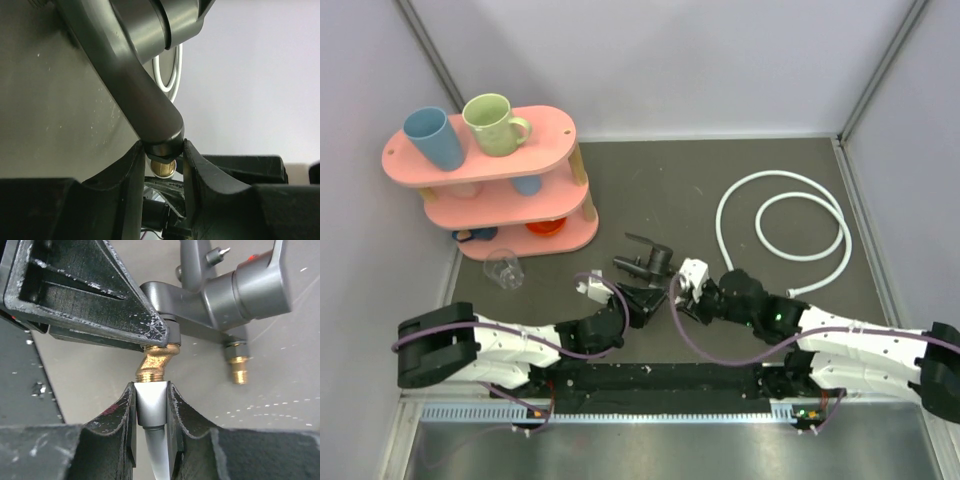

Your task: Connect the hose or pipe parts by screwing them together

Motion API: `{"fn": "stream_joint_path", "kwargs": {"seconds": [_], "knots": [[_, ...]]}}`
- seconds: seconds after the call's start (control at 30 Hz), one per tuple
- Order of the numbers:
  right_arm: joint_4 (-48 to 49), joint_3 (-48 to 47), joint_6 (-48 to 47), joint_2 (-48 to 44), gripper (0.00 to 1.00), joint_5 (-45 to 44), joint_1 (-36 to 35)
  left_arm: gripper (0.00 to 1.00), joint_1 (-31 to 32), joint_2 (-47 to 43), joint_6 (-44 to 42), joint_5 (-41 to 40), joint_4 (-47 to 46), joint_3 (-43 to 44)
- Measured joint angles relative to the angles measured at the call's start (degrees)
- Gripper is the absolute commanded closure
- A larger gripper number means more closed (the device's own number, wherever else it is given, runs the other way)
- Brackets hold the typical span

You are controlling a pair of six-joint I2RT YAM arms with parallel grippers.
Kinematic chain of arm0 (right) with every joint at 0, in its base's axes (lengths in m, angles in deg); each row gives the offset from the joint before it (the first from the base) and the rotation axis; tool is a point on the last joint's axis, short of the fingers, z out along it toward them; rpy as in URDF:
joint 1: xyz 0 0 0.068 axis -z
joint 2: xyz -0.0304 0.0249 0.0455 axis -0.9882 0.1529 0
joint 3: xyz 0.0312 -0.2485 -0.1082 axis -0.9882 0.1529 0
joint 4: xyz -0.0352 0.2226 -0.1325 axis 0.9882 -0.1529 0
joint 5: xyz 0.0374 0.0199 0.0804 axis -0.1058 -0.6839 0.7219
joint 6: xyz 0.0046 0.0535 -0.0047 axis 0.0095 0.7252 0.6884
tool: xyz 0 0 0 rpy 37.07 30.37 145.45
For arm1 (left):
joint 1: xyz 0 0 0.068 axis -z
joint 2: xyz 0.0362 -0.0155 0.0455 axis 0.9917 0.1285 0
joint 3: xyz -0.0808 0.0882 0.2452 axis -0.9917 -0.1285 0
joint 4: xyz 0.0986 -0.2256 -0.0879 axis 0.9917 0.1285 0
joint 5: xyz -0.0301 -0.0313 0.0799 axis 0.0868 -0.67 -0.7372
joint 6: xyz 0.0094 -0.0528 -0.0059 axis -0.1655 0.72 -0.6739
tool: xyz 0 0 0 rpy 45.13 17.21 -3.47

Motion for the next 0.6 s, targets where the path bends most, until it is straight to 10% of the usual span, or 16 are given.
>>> {"fn": "stream_joint_path", "kwargs": {"seconds": [0.27,0.47,0.6], "knots": [[3.82,0.63,10.34,6.91,0.93,29.83,17.33,1.0,0.0,3.32,-1.88,-0.59,-1.07,0.42],[4.96,-0.66,16.83,12.59,0.4,38.6,21.81,1.0,0.04,4.15,-2.27,-1.03,-0.37,0.39],[1.77,-0.66,17.03,9.49,0.29,34.36,22.69,1.0,0.13,3.76,-2.36,-1.36,0.68,0.39]]}}
